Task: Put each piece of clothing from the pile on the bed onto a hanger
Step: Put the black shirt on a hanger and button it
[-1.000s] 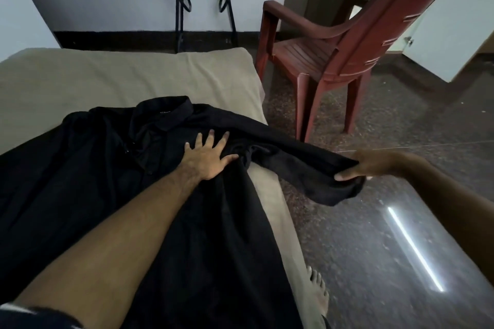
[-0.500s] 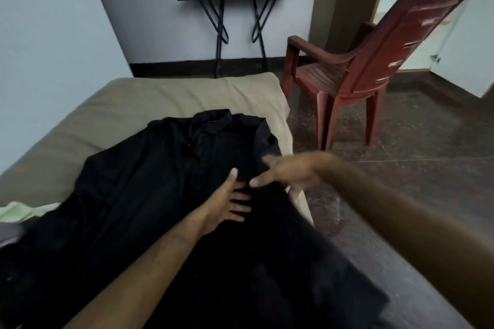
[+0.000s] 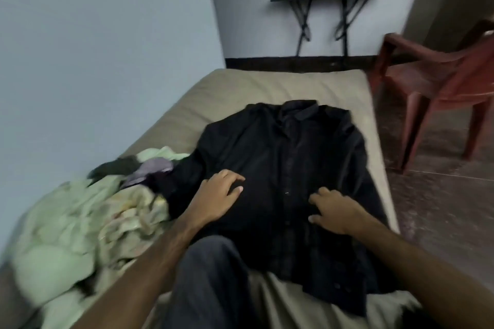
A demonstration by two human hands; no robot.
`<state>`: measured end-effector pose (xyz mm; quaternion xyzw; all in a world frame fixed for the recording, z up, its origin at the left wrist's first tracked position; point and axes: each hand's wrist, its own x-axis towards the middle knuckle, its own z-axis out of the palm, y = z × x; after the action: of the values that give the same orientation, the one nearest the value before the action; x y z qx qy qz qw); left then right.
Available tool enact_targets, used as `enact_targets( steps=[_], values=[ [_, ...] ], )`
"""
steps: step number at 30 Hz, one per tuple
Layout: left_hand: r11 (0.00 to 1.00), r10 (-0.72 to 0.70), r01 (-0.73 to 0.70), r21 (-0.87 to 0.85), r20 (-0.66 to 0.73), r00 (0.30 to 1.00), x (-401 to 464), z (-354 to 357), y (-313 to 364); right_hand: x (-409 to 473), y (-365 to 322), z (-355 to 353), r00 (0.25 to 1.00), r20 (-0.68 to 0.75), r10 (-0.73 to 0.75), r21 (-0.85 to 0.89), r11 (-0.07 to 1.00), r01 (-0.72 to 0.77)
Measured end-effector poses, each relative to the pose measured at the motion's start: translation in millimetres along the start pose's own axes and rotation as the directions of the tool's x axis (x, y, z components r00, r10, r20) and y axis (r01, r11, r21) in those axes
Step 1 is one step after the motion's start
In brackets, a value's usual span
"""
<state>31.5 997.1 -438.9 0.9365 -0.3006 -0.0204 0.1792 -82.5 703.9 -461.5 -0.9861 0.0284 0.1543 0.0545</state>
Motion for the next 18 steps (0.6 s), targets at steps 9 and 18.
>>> enact_targets(
  steps=[9, 18],
  values=[
    [0.926, -0.280, 0.333, 0.175, -0.274, 0.920, -273.2, -62.1, -117.3, 14.0, -220.7, -34.5, 0.799, -0.275, -0.534, 0.256, 0.760, 0.597],
    [0.615, -0.768, 0.743, 0.262, -0.016, 0.641, -487.7, -49.0, -169.0, -31.4, -413.1, 50.5, 0.480, 0.010, -0.877, 0.188, 0.473, 0.861]
  ],
)
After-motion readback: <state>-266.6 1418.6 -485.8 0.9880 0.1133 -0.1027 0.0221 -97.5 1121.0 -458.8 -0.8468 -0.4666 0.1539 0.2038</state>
